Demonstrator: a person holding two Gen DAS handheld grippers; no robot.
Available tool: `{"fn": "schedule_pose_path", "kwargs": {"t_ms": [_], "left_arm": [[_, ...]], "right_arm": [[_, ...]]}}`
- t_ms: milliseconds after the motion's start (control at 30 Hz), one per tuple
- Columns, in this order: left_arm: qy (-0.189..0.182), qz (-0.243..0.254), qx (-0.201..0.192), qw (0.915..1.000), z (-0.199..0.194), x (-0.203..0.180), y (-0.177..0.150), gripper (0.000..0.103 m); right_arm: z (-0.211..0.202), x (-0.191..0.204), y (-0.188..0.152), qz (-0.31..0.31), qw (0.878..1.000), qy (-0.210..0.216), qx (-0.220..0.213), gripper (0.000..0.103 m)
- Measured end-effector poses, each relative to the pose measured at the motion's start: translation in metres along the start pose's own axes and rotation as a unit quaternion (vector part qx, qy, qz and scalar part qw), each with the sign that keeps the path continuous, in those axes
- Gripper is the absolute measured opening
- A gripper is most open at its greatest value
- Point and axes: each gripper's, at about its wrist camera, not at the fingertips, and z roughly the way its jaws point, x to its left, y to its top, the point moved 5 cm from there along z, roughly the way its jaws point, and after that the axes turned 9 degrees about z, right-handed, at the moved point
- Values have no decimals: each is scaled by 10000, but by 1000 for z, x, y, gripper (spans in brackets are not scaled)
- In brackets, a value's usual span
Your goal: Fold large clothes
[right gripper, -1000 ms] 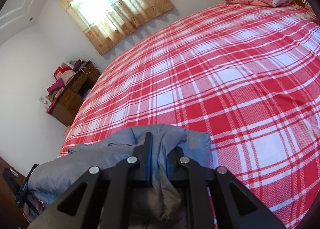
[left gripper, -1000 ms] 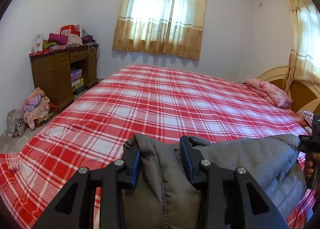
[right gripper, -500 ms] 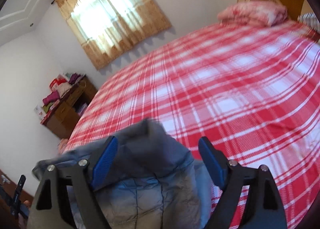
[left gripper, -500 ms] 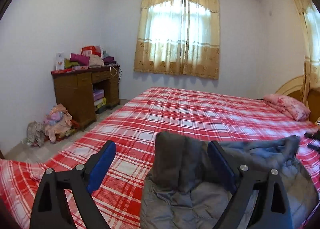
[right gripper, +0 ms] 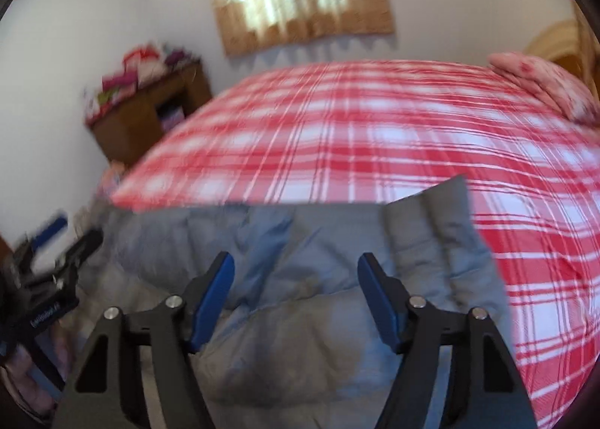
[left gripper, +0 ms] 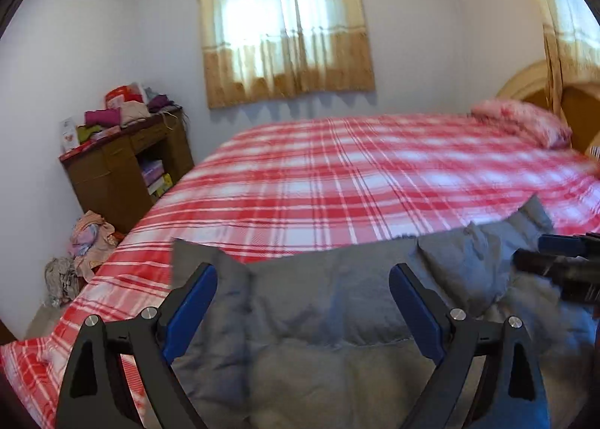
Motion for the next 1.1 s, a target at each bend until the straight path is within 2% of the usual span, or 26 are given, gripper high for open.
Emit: {"fn": "schedule_pose_path", "kwargs": {"t_ms": [100,333,633,1100], "left_arm": [[-4,63,175,9998,18,-14,-10,93],[-237,-137,646,9975,55,-28,-32,93],[-323,-284,966,9944,70,-28,-43,97],[-212,-117,1406,9898,87,-37,-48,100]], "right_arm": [[22,-13,-14,215,9996,-23,205,63],[32,-30,-27,321,9994,-7,129,63],[36,-28,-33,302,9994,-84,109,64],[49,-27,-38,162,9984,-378,383,67]]}}
